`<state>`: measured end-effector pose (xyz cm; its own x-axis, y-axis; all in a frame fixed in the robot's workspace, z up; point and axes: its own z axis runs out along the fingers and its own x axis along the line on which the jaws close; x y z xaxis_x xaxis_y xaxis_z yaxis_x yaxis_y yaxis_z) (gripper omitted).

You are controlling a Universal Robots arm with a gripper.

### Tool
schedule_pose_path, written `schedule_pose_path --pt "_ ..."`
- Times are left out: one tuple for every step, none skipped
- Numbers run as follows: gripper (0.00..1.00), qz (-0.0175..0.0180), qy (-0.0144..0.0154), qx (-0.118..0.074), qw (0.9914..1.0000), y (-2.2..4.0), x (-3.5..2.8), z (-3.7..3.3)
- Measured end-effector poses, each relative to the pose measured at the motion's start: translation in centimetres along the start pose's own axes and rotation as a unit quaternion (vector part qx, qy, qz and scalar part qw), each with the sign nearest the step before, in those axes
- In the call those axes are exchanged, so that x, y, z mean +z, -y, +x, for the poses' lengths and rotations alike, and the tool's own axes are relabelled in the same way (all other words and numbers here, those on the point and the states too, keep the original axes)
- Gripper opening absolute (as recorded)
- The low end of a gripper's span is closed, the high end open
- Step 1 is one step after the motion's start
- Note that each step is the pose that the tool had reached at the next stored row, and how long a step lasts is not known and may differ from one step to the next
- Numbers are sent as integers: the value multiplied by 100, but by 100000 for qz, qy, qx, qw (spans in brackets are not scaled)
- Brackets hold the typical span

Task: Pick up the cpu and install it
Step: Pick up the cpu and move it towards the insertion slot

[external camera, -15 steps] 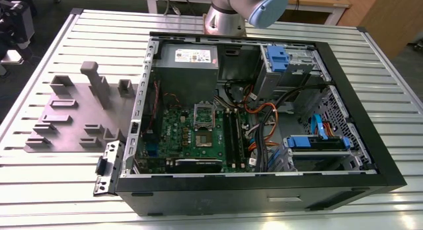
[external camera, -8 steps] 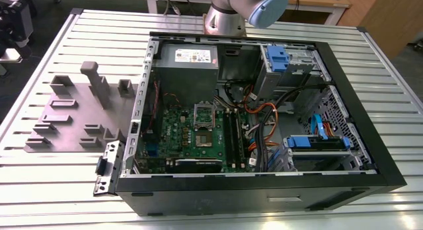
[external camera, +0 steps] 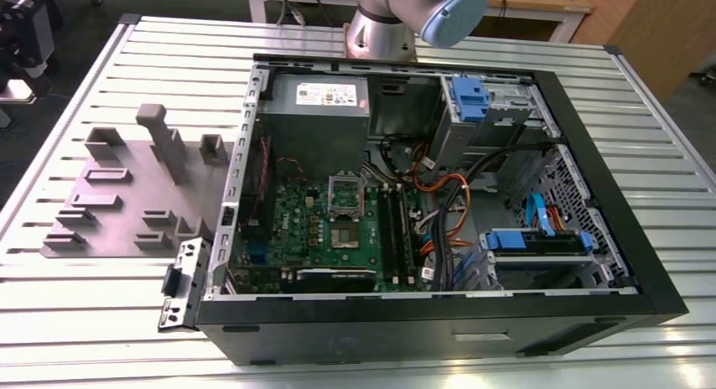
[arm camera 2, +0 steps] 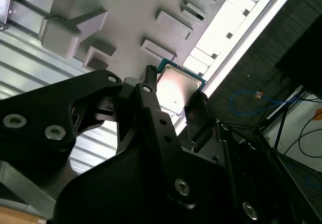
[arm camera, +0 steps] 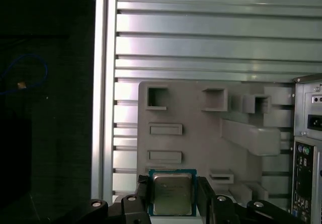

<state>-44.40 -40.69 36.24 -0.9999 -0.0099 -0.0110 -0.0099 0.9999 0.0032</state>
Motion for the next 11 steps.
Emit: schedule_pose_path --pt "47 1 3 0 100000 0 -4 0" --pt "47 4 0 -1 100000 0 -9 0" --pt "47 2 0 0 100000 0 -13 0" --pt "47 5 1 0 100000 0 -17 0" --pt "47 5 3 1 100000 0 -21 0" --pt "47 6 4 1 100000 0 -25 0" --pt "47 10 2 0 100000 0 -30 0" --pt "47 13 1 -1 100000 0 -34 0" --pt "47 12 2 2 100000 0 -38 0" --pt "47 16 0 2 100000 0 -42 0" --pt "47 35 1 -2 100000 0 -46 -1"
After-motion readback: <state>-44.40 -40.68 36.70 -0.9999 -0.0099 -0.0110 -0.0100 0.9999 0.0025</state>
